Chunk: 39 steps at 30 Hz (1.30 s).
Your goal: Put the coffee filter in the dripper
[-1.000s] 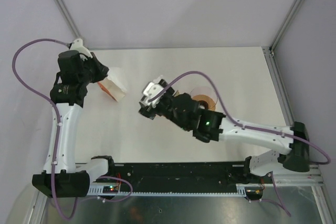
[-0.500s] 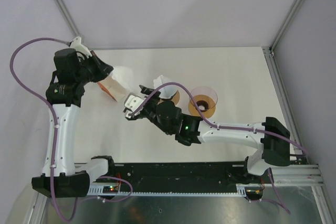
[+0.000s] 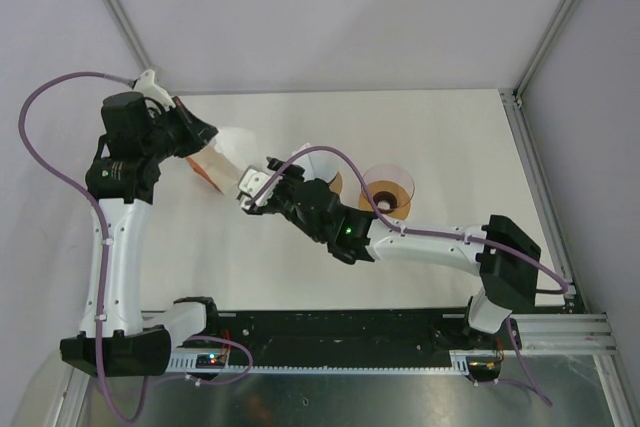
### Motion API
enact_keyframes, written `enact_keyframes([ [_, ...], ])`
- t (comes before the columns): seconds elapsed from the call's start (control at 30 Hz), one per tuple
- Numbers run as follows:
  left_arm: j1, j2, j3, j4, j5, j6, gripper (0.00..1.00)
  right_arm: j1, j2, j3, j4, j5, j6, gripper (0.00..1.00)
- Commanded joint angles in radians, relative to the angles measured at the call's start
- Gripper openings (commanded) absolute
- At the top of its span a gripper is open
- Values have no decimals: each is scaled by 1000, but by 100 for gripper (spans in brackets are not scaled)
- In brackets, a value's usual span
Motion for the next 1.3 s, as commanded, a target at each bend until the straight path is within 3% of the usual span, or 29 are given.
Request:
enact_keyframes([
  [0.0, 0, -3, 37, 2, 33, -23, 0, -17, 23, 52, 52, -21, 31, 66],
  [0.77, -1, -6, 18, 0, 55, -29, 0, -45, 81, 108, 69, 39, 54, 43],
  [1.27, -1, -4, 9, 3, 59, -19, 0, -57, 79, 141, 19, 44, 104, 1],
])
